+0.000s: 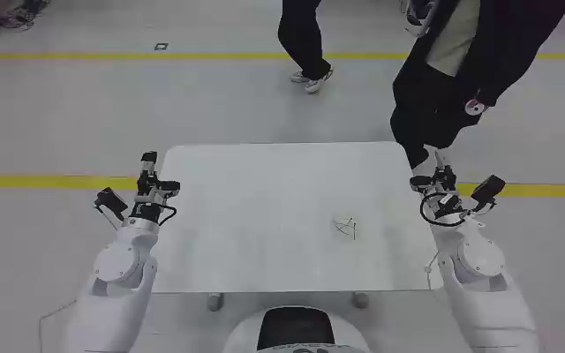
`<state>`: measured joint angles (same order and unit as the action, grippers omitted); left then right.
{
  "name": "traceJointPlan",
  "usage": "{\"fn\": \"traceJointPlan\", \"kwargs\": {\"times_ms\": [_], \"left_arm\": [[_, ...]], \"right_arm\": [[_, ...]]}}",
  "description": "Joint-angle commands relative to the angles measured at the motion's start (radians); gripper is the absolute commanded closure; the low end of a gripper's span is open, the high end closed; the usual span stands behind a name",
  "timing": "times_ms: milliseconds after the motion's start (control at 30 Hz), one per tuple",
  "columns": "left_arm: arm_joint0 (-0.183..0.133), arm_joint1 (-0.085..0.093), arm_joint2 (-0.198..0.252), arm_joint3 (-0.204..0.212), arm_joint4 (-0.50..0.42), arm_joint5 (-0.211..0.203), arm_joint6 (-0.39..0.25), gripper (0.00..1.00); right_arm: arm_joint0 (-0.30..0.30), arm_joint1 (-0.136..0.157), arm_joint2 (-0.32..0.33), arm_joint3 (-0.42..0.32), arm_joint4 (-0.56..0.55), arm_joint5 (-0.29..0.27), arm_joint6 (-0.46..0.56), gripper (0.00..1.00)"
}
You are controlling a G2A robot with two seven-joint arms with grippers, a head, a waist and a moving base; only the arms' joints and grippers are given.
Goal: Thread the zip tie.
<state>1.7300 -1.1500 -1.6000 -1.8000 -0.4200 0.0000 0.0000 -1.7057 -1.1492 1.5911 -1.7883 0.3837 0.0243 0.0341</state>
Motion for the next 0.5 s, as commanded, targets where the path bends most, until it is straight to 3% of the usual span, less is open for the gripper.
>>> {"fn": "traceJointPlan", "kwargs": {"times_ms": [0,200,467], "left_arm": [[0.0,0.0,0.0,0.0,0.0,0.0,0.0,0.0],[0.0,0.0,0.0,0.0,0.0,0.0,0.0,0.0],[0.0,0.0,0.0,0.0,0.0,0.0,0.0,0.0]], "right_arm": [[0.018,0.001,-0.004,0.01,-0.017,0.022,0.031,0.0],[0.086,0.014,-0.035,0.035,-0.136,0.168,0.223,0.0],[0.089,0.015,-0.033,0.036,-0.149,0.169,0.222,0.0]]}}
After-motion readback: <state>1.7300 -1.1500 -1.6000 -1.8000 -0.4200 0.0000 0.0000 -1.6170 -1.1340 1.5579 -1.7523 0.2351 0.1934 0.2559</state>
